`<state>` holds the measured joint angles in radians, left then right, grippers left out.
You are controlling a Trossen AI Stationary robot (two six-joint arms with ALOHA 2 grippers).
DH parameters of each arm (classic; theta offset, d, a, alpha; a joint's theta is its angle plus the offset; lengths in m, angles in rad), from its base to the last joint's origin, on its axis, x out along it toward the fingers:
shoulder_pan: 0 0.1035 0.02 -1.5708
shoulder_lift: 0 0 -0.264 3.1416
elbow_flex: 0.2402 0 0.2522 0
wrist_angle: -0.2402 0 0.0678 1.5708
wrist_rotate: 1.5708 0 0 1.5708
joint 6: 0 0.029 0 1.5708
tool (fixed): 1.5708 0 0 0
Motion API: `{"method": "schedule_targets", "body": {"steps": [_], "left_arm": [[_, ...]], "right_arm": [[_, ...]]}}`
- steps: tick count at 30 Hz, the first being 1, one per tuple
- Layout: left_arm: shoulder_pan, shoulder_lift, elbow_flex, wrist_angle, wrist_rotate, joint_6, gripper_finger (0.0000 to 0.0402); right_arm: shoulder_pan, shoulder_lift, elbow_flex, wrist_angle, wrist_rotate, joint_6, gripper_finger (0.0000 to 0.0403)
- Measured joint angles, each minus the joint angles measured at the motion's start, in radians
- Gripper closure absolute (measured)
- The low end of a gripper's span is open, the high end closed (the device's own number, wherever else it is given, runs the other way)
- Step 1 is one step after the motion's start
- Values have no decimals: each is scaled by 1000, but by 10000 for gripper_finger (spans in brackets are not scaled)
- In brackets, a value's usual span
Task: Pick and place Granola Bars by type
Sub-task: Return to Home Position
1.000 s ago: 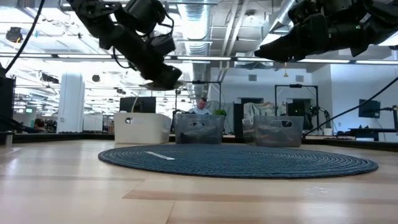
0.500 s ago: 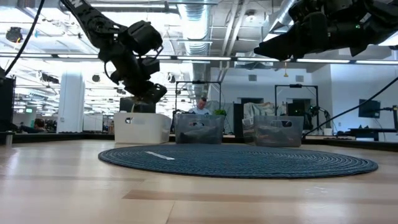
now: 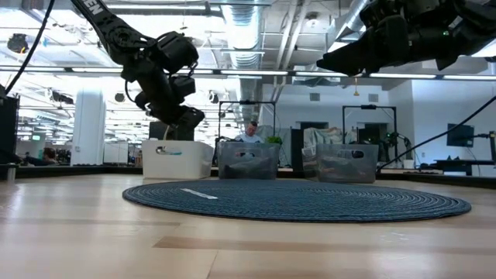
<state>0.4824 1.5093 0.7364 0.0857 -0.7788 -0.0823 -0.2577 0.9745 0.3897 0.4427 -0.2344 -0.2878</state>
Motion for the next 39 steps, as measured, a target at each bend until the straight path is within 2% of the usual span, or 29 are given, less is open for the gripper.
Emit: {"method": "schedule_targets", "body": {"steps": [10, 17, 20, 22, 26, 29, 31, 35, 39], "left_arm": [[-36, 0, 0, 120, 65, 160, 227], [-168, 0, 0, 193, 60, 447, 227], [-216, -3, 0, 264, 19, 497, 227], [-231, -32, 0, 259, 27, 509, 227], [-234, -119, -13, 259, 210, 489, 228], [-218, -213, -71, 292, 376, 465, 228], [-199, -287, -121, 332, 451, 437, 228], [-167, -446, -264, 433, 554, 382, 228], [-164, -593, -408, 544, 588, 334, 228]], "right_arm": [[2, 0, 0, 49, 0, 0, 163], [-2, 0, 0, 31, 4, -40, 163], [-30, -15, -2, -21, 107, -44, 163], [-58, -40, 0, -43, 188, -15, 163], [-106, -105, -1, -145, 175, -9, 163], [-113, -167, -1, -220, 157, -11, 163], [-110, -209, -1, -262, 155, -15, 163], [-102, -289, -30, -270, 154, -19, 163], [-117, -366, -86, -200, 154, -7, 163]]}}
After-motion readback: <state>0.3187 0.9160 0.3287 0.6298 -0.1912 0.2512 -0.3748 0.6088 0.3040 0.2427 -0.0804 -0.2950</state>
